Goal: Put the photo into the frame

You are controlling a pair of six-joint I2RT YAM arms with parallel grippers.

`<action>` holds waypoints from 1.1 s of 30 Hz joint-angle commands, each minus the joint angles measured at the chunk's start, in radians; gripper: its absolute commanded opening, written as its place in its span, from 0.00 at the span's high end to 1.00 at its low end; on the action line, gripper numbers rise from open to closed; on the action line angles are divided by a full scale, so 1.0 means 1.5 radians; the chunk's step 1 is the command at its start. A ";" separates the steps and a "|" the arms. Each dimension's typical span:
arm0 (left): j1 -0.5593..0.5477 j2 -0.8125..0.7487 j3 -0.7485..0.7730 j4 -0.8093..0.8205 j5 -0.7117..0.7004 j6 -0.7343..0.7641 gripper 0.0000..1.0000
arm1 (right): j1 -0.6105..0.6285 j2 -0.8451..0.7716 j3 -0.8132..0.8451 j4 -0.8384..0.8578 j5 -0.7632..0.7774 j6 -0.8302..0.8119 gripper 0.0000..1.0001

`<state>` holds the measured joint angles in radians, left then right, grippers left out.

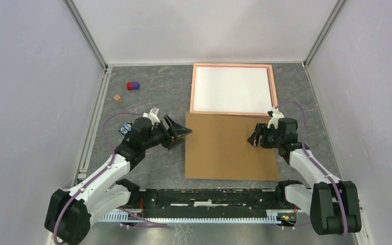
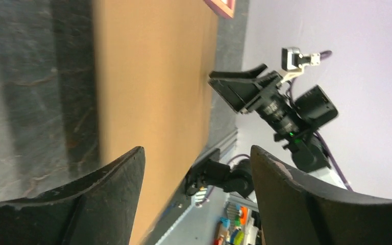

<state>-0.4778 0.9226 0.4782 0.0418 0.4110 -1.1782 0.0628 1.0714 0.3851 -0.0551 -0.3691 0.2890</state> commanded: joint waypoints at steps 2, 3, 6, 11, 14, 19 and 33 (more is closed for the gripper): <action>0.031 -0.009 -0.009 -0.072 -0.067 0.118 0.09 | -0.018 -0.050 0.023 -0.120 0.137 -0.010 0.22; 0.035 -0.003 -0.008 -0.081 -0.069 0.136 0.04 | -0.035 -0.056 0.028 -0.129 0.155 -0.011 0.22; 0.036 0.016 -0.006 -0.103 -0.081 0.175 0.00 | -0.079 -0.048 0.034 -0.145 0.179 -0.015 0.23; 0.037 0.056 -0.012 -0.093 -0.079 0.199 0.00 | -0.114 -0.029 0.029 -0.142 0.178 -0.022 0.24; 0.036 0.103 -0.011 -0.072 -0.059 0.199 0.00 | -0.114 -0.010 0.023 -0.134 0.148 -0.022 0.25; 0.030 0.195 -0.011 -0.051 -0.054 0.186 0.00 | -0.114 0.012 -0.005 -0.103 0.072 -0.012 0.27; -0.028 0.273 0.003 -0.060 -0.129 0.065 0.00 | -0.114 0.030 -0.047 -0.055 0.001 -0.007 0.28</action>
<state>-0.5148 1.2671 0.4751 -0.0654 0.2478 -0.9936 -0.1097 1.0969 0.3573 -0.0834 -0.3237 0.2676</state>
